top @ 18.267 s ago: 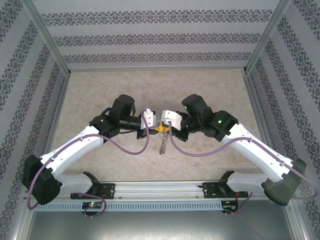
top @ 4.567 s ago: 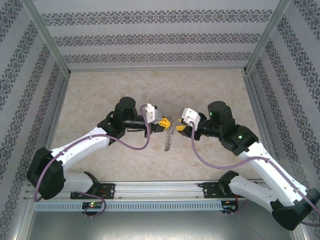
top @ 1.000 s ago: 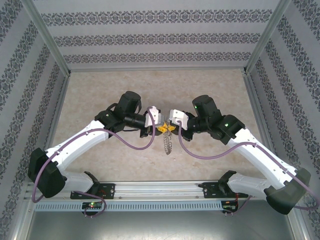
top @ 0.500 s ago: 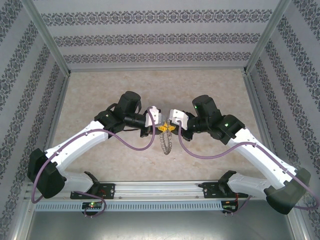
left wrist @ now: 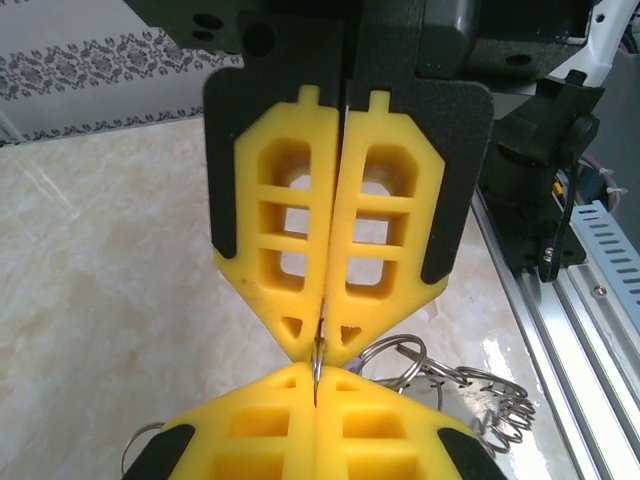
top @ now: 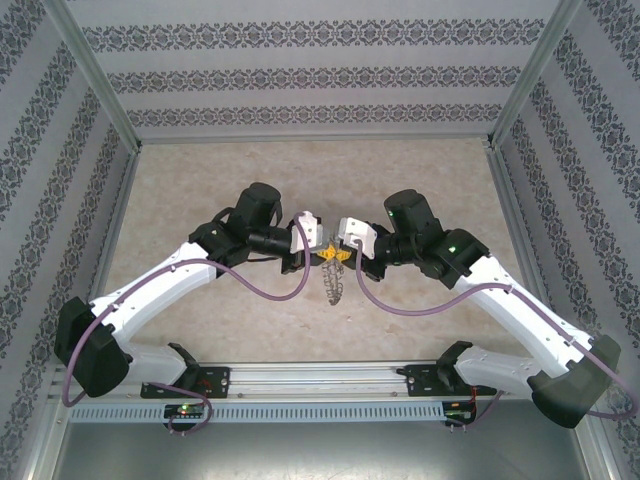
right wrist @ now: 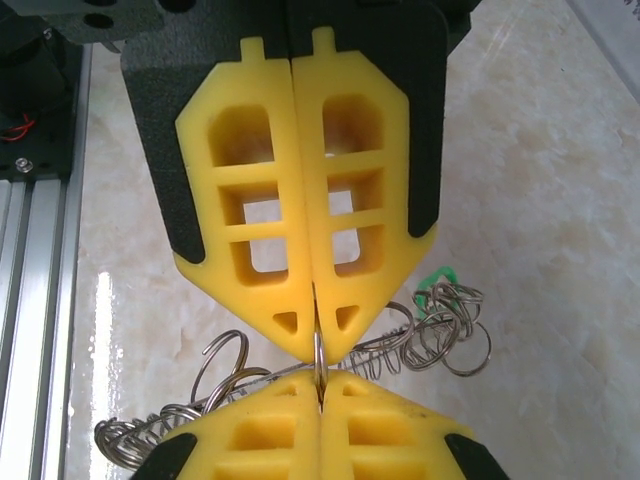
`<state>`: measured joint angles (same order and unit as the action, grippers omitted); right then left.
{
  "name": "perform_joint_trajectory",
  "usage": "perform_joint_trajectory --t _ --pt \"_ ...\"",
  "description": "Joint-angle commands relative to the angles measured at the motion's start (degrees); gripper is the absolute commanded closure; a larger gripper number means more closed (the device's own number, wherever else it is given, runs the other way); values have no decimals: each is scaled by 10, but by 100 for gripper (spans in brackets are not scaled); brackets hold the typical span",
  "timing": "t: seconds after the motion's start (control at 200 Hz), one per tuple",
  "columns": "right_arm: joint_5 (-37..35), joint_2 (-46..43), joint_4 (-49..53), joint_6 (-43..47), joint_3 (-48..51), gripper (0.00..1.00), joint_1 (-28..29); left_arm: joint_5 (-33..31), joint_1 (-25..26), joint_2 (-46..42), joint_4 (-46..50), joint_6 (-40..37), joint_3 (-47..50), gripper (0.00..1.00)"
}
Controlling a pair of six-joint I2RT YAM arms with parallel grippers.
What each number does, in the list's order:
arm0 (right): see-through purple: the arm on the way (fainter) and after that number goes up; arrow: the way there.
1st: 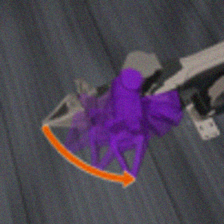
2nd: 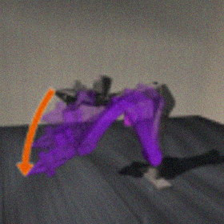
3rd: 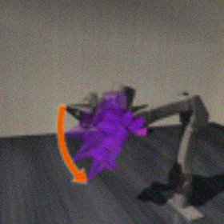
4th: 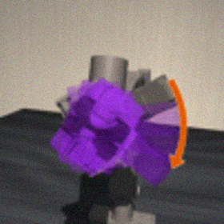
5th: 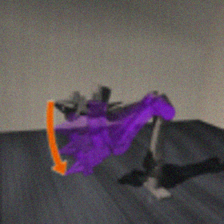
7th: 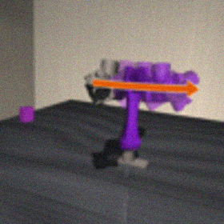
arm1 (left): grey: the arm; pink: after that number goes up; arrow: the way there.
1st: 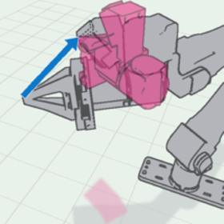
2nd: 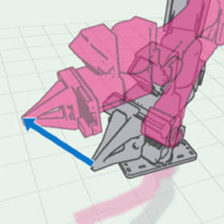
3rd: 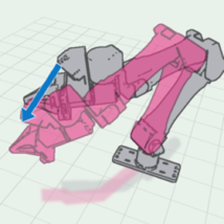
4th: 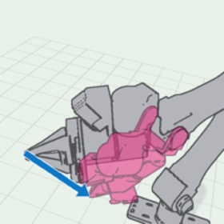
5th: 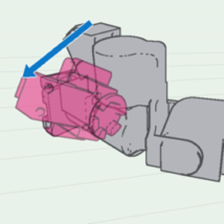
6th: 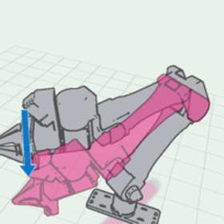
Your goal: Put the keys on the keyring
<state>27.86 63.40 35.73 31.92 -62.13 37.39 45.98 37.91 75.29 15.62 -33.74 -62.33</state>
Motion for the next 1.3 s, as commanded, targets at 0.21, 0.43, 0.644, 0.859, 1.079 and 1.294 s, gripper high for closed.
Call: perform_joint_trajectory --t 0.21,0.43,0.644,0.859,1.079,1.294 --pt "45 -18 -30 -28 32 88 -37 11 9 -54 -280 152 98 100" --pt "111 12 -23 -41 16 81 -48 33 9 -54 -400 232 130 100" --pt "122 11 -38 -32 6 86 -63 33 9 -55 -404 235 136 100" --pt "93 -17 -52 -47 -3 85 -60 32 9 -59 -339 201 129 100" --pt "56 -34 -50 -32 5 73 -50 32 9 -56 -339 200 127 100" --pt "56 -30 -55 -23 10 86 -34 34 9 -54 -324 192 119 100"
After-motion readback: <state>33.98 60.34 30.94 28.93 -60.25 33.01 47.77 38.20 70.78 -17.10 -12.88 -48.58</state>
